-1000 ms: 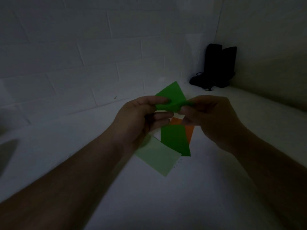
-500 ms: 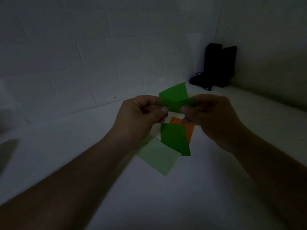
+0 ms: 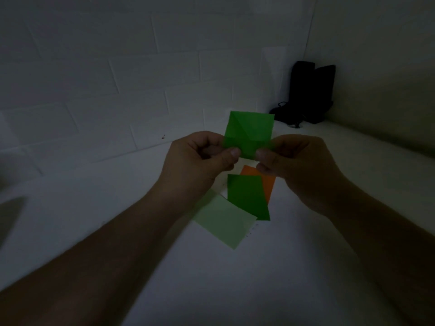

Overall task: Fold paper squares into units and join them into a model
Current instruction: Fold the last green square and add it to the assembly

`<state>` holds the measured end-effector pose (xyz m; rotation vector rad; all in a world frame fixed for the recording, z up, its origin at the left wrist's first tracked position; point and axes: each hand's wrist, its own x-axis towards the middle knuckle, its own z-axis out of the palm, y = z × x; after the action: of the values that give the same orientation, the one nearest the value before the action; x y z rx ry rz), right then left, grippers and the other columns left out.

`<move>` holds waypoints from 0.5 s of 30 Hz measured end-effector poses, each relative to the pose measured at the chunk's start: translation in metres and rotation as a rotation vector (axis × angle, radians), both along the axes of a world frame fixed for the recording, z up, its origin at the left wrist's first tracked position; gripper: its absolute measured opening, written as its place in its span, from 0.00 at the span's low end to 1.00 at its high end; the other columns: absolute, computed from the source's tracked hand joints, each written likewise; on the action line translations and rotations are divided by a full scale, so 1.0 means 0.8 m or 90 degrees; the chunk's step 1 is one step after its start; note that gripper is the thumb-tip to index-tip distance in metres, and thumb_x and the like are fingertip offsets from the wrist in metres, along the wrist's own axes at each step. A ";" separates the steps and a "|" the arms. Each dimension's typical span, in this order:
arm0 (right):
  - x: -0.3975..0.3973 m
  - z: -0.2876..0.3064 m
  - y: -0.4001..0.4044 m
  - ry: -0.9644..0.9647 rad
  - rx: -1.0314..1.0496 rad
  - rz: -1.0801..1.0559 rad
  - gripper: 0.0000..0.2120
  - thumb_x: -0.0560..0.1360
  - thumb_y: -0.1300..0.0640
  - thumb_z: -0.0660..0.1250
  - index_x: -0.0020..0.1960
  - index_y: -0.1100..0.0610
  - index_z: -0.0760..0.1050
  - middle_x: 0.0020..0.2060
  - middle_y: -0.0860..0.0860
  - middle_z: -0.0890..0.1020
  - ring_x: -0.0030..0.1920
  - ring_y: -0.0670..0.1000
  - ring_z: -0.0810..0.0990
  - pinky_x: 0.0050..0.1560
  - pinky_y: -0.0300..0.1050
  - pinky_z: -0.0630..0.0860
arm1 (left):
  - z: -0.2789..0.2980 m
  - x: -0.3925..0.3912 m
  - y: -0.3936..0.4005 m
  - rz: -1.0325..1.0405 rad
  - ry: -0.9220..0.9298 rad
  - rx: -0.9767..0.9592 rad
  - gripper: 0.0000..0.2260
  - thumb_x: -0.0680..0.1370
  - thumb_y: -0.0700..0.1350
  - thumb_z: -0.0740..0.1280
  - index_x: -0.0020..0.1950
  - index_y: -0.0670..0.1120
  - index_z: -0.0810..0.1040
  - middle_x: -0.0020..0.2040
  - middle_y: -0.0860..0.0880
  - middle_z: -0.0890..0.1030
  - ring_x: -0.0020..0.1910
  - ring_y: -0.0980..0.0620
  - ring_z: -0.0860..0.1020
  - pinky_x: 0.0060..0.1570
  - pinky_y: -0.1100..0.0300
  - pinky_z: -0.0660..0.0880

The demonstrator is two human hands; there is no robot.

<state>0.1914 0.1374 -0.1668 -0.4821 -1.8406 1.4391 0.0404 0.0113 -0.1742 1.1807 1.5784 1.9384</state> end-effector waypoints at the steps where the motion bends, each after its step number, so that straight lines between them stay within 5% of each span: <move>1: 0.000 -0.001 0.000 -0.001 0.015 -0.014 0.04 0.68 0.59 0.76 0.38 0.57 0.82 0.34 0.55 0.85 0.37 0.54 0.85 0.46 0.51 0.84 | 0.000 0.002 0.001 0.000 -0.020 0.005 0.06 0.70 0.37 0.77 0.45 0.41 0.82 0.38 0.40 0.84 0.38 0.45 0.83 0.46 0.50 0.84; 6: -0.003 -0.004 0.003 0.023 0.022 -0.070 0.10 0.71 0.67 0.76 0.40 0.58 0.76 0.33 0.61 0.81 0.39 0.62 0.84 0.45 0.62 0.83 | -0.001 0.011 0.006 0.027 -0.085 0.008 0.11 0.73 0.31 0.75 0.45 0.41 0.75 0.36 0.36 0.80 0.35 0.46 0.83 0.42 0.50 0.83; 10: -0.003 -0.005 0.005 0.049 -0.046 -0.034 0.15 0.71 0.70 0.74 0.47 0.55 0.72 0.29 0.53 0.82 0.35 0.53 0.84 0.41 0.52 0.80 | 0.000 0.012 0.006 0.037 -0.123 -0.007 0.16 0.73 0.32 0.76 0.52 0.44 0.73 0.34 0.42 0.82 0.36 0.47 0.84 0.44 0.51 0.84; 15: -0.004 -0.003 0.002 0.053 -0.089 -0.049 0.17 0.72 0.68 0.74 0.53 0.53 0.71 0.35 0.60 0.81 0.33 0.52 0.83 0.39 0.46 0.81 | 0.000 0.010 0.008 0.018 -0.175 -0.059 0.17 0.74 0.35 0.76 0.61 0.42 0.79 0.37 0.43 0.84 0.38 0.49 0.83 0.45 0.54 0.82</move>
<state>0.1884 0.1391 -0.1695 -0.5472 -1.6468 1.5194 0.0486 0.0177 -0.1746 0.8176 1.5269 1.9264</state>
